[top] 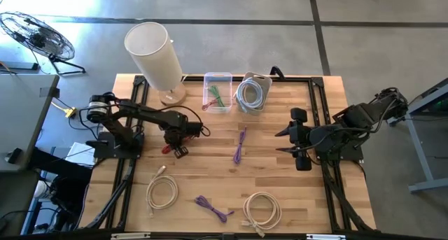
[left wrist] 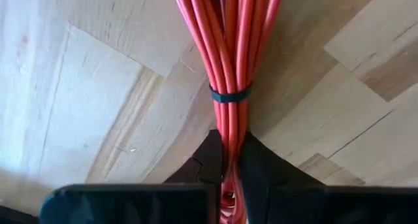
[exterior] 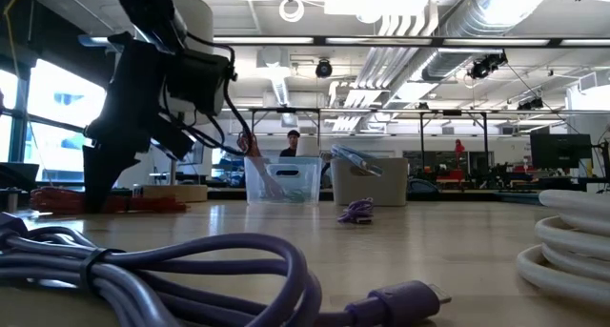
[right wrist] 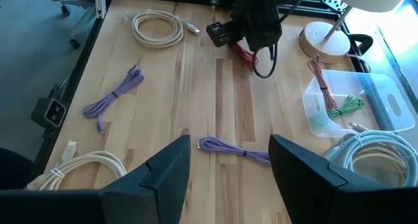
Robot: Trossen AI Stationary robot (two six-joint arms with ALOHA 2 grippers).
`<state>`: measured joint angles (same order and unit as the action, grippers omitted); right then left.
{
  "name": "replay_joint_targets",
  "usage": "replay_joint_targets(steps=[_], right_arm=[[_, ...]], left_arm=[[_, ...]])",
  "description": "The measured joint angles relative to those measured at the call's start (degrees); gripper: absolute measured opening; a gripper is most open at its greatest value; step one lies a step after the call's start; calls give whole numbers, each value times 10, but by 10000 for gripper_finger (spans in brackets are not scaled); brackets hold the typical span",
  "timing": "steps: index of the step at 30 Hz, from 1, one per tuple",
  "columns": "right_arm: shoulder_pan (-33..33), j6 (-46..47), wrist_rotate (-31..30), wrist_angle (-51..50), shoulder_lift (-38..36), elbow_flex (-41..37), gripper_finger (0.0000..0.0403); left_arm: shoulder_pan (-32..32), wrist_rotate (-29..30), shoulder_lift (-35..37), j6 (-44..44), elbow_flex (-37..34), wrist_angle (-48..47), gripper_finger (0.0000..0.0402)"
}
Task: Pick & Place USB Port
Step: Put the red charger cable into the transparent bin
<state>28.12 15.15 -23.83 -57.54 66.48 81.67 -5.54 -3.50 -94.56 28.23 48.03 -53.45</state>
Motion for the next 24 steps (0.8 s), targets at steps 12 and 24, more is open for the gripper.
replay_joint_targets(steps=[12,24], right_arm=[[0,-21,-2,-1,0,0,199],[0,-12,0,-3,0,0,199]], left_arm=[[38,54,26,17,53,-7,17],[59,152,99,31,244,39,13]])
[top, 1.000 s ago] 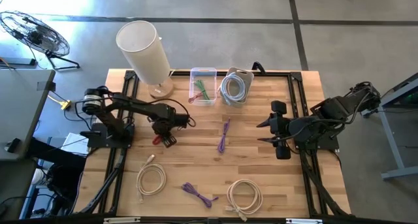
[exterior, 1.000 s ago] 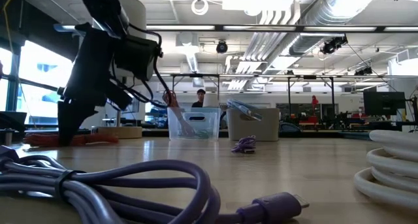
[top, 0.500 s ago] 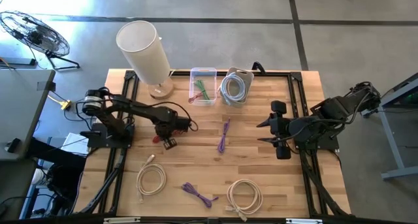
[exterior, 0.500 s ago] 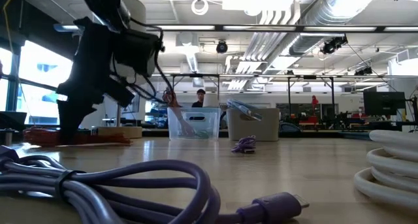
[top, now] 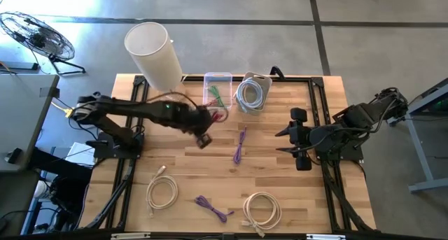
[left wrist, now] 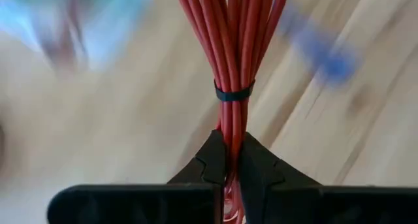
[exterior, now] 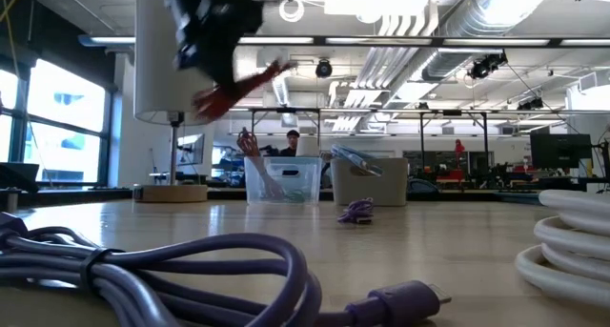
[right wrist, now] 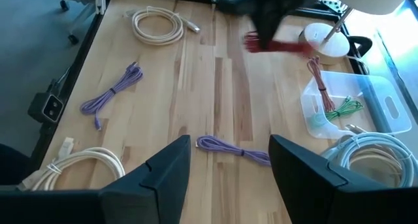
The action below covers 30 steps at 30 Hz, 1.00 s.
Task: Pick & Place USB Port
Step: Put the red charger cable into the transparent bin
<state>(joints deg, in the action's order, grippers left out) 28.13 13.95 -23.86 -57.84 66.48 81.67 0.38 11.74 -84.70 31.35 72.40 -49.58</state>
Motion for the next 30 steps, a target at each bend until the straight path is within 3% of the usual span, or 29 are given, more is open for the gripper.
replay_joint_targets(steps=[3,6,12,19,25,30], right_arm=[[0,3,0,-2,0,0,199],[0,12,0,-2,0,0,199],[1,33,7,-2,0,0,199],[22,65,18,-2,0,0,199],[62,92,-11,-2,3,0,199],[91,98,-30,-2,18,0,199]], left_arm=[[-20,51,4,-36,52,52,13],[-63,56,4,-62,89,110,13],[-143,8,1,-55,99,250,13],[-182,-1,-42,24,98,297,13],[-176,64,-90,122,98,302,13],[-172,105,-119,140,98,292,13]])
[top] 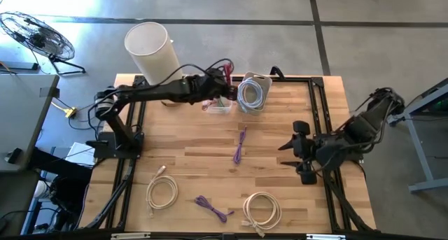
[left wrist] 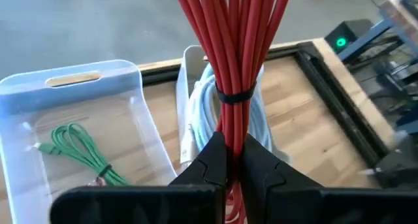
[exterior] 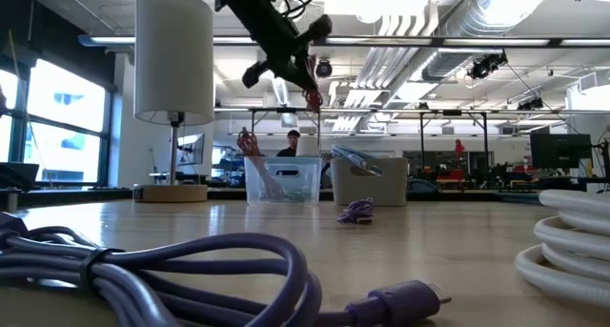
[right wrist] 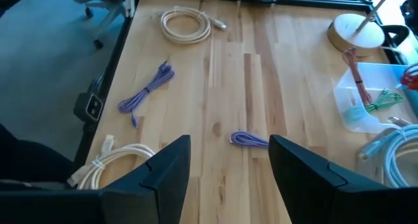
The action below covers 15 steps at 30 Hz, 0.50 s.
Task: Pick & Place USB Port
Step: Put the red charger cable into the transparent bin
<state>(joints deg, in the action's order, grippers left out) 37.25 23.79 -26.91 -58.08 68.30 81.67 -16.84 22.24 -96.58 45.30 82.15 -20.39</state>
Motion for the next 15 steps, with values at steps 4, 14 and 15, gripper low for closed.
replay_joint_targets(steps=[4,14,15], right_arm=[[9,-1,0,0,15,0,199],[30,19,0,-9,23,0,199],[33,21,-3,-9,23,0,199]], left_arm=[[0,17,-18,19,0,-36,13],[-13,47,-29,50,0,-96,13],[-14,47,-29,48,0,-98,13]])
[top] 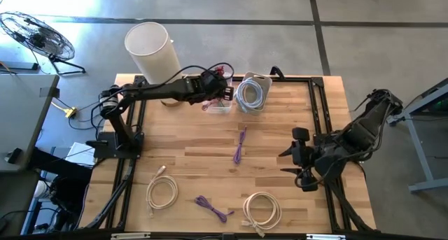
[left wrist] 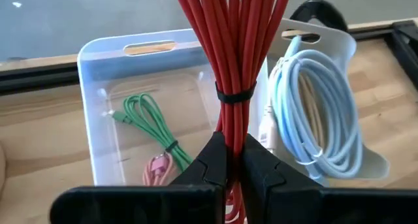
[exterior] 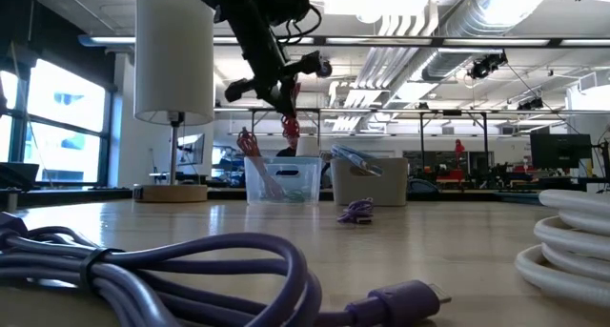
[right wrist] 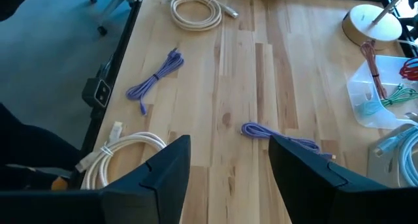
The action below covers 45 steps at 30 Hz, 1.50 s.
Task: Pick & Place USB Port
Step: Put the red charger cable into the transparent bin, then put the left light brown usb cable into the white bin
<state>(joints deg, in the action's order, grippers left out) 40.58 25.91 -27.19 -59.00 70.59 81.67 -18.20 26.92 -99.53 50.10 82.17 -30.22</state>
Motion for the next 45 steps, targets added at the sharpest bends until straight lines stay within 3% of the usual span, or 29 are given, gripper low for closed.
replay_joint_targets(steps=[8,14,19,23,32,35,42,45], right_arm=[[11,3,-18,0,0,0,199],[11,3,-18,-1,0,0,199],[11,9,-18,-4,0,0,199],[11,13,-21,-10,0,0,199],[11,13,-25,-12,0,0,199],[11,13,-26,-12,0,0,199],[11,13,-44,-13,-1,0,199],[7,11,-45,-12,-4,0,199]], left_arm=[[-6,2,-7,-2,0,-33,13],[-13,-39,-29,-1,0,-30,14],[-21,-86,-47,-1,0,-22,48],[-21,-79,-49,-3,0,-24,69],[-21,-72,-49,-126,0,47,99],[-21,-120,-48,-174,0,98,116],[-1,-329,-14,-347,0,212,126],[29,-370,13,-397,0,215,126]])
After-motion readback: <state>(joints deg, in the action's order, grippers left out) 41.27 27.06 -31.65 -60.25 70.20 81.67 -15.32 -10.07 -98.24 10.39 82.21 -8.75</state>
